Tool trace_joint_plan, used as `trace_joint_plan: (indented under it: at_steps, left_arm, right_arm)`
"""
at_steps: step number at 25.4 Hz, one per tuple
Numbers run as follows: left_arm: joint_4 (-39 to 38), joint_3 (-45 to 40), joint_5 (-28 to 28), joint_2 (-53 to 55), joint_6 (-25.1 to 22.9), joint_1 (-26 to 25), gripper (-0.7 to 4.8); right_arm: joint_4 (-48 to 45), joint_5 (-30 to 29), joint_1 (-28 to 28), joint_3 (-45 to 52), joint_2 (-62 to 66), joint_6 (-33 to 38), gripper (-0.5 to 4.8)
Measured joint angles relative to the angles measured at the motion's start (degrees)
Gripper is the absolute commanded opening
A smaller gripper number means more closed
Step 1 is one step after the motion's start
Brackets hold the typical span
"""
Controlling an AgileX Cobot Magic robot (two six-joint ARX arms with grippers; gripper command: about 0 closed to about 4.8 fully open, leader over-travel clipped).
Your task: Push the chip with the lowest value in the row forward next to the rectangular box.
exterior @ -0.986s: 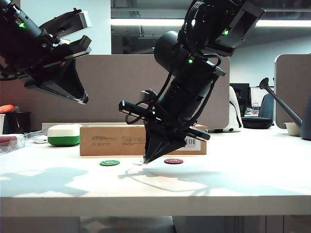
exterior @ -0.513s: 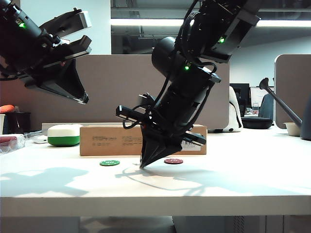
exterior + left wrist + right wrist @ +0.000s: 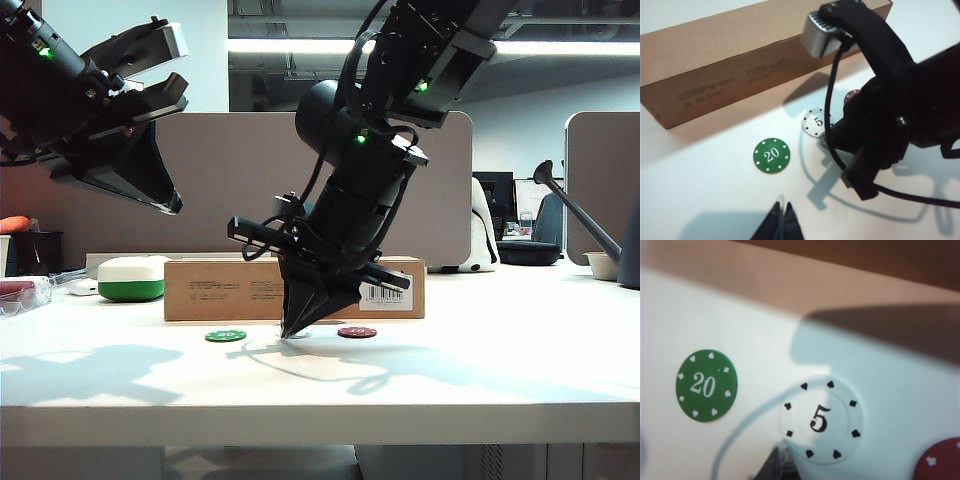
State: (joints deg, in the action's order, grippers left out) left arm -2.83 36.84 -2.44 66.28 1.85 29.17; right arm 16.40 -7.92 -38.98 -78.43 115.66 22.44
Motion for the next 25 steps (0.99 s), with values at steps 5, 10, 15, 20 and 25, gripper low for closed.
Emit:
trace_joint_plan:
  at_steps: [5, 10, 15, 20, 25]
  left_arm:
    - [0.0, 0.0, -0.02, 0.0, 0.0, 0.0, -0.05]
    - [0.0, 0.0, 0.0, 0.0, 0.0, 0.0, -0.05]
    - [0.02, 0.0, 0.0, 0.0, 0.0, 0.0, -0.05]
    - [0.02, 0.0, 0.0, 0.0, 0.0, 0.0, -0.05]
    - [0.02, 0.0, 0.0, 0.0, 0.0, 0.0, -0.05]
  right_arm:
    - [3.1, 0.76, 0.0, -1.07, 0.02, 0.0, -0.06]
    - [3.74, 2.91, 0.04, -1.09, 0.04, 0.0, -0.06]
    - [3.98, 3.87, 0.0, -1.09, -0.02, 0.0, -0.06]
    - [3.3, 5.22, 0.0, -1.09, 0.13, 0.0, -0.06]
    - [1.03, 5.18, -0.02, -1.22, 0.94, 0.02, -0.06]
